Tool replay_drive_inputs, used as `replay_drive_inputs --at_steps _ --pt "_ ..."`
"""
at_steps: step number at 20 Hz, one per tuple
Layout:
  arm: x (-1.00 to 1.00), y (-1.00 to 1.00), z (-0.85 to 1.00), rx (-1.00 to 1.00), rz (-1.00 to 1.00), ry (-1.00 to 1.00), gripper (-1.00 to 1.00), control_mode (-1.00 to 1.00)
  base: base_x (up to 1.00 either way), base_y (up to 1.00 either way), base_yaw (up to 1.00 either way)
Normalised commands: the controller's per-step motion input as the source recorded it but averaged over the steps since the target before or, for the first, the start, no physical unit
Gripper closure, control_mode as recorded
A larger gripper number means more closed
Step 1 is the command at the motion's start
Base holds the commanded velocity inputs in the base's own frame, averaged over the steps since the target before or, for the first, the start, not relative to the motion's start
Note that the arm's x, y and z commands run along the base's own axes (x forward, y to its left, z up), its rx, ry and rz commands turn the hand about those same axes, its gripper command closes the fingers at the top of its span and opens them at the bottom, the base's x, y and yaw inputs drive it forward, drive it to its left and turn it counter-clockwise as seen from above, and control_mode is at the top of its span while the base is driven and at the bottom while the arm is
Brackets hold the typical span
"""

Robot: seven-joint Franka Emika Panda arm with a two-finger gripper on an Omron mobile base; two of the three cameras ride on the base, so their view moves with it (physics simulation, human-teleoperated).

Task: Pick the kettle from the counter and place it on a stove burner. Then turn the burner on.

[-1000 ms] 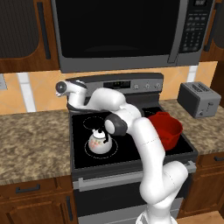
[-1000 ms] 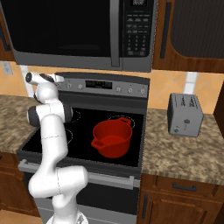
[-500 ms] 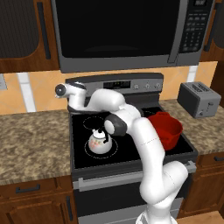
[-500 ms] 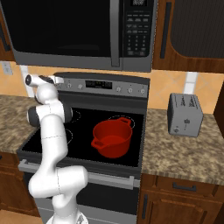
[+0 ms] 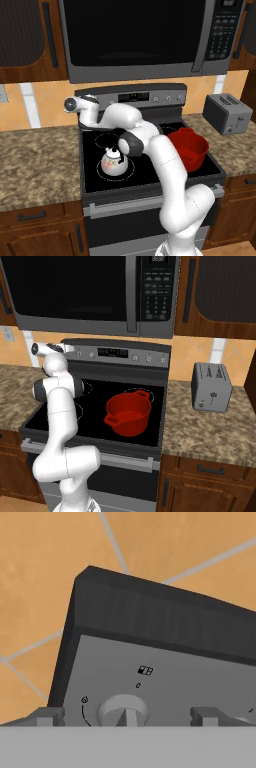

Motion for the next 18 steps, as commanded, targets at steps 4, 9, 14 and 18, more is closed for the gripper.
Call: replay_drive_inputs --at_steps 4,9,14,18 --pt "0.01 0.00 0.00 0.00 0.00 0.00 -1.00 -1.00 0.00 0.00 0.00" --pt "0.00 0.00 0.00 0.00 0.00 0.00 1.00 -1.00 0.00 0.00 0.00" --pt "0.00 0.00 0.00 0.00 0.00 0.00 1.00 -1.00 0.00 0.00 0.00" --pt "0.01 0.00 0.00 -0.01 0.02 -0.01 1.00 -1.00 0.00 0.00 0.00"
